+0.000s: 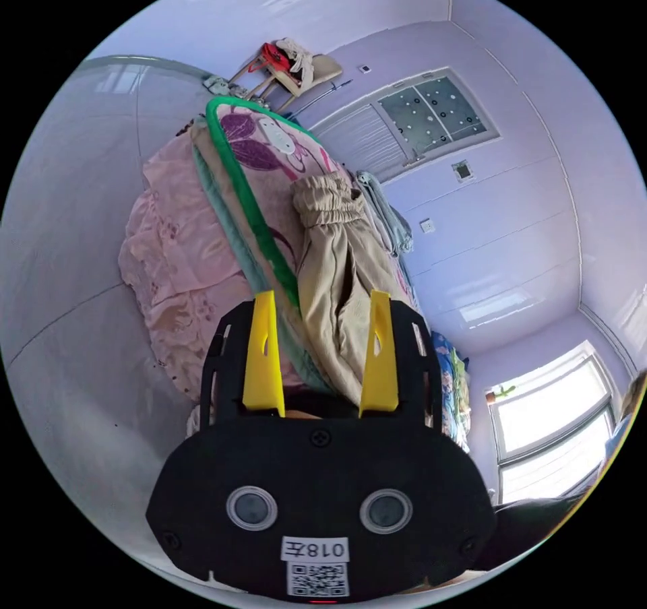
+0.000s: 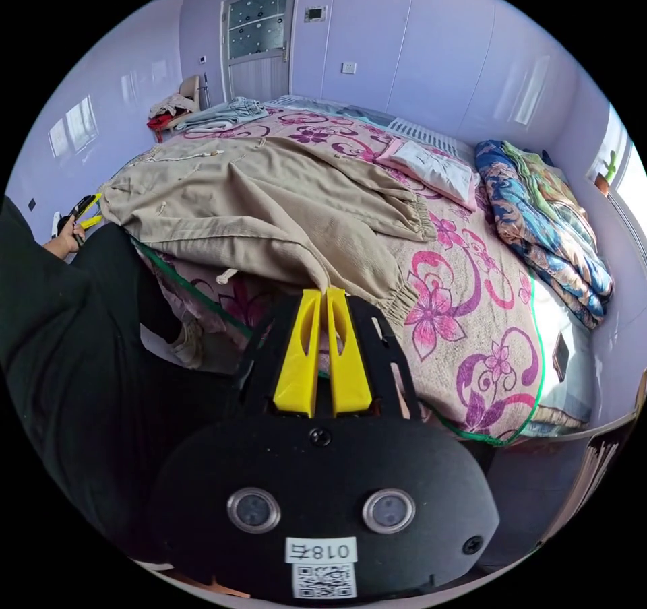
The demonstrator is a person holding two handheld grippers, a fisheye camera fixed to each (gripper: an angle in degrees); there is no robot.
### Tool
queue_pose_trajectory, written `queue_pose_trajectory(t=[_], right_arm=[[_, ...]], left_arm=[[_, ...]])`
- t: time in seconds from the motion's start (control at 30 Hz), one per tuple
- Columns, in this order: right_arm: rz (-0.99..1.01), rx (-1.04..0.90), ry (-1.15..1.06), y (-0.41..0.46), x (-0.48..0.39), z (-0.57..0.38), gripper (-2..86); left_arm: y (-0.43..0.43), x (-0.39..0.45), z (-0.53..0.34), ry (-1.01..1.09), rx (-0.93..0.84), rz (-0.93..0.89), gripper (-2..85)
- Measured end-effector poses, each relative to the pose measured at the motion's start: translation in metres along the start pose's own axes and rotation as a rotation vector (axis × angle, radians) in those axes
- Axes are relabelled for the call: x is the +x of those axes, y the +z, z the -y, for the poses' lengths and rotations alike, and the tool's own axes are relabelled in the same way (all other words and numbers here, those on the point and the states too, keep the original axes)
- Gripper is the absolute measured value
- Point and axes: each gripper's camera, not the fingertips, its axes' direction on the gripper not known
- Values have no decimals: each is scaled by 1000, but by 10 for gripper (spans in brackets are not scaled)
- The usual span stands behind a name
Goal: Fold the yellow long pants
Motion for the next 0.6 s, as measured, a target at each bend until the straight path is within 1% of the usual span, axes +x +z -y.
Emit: queue_pose_trajectory(t=[0.1,0.13,0.2,0.23,0.3,0.37,0.4,0.43,0.47,0.53,0.6], right_arm=[[24,-35,23,0,10,-13,9],[59,-61,51,1,17,-16,21],[122,-72,102,-3,29,-21,44],[170,-47,145,-11,40,-25,54],[239,0,250,-24,61,-33,67],[300,67,449,-40,96,-51,80],[304,82,507,-43,105,-56,82],[310,91,610,-46,121,-66,87],[313,42,683,-44,135,-72,94],[322,-39,749,-35,152,-78,108],[398,-64,824,-27,168,-87,117]], left_arm=[[10,-14,12,1,-41,17,162],[12,-15,14,5,-51,23,156],[15,-19,19,19,-70,98,111],[14,-21,19,23,-69,109,98],[7,-32,21,19,-51,110,59],[-1,-42,21,20,-26,74,26],[-5,-48,22,21,-20,48,12],[-6,-51,22,24,-19,38,5],[-9,-55,23,33,-18,33,0],[-11,-58,26,52,-17,26,-5],[-14,-63,32,63,-21,-6,-8]])
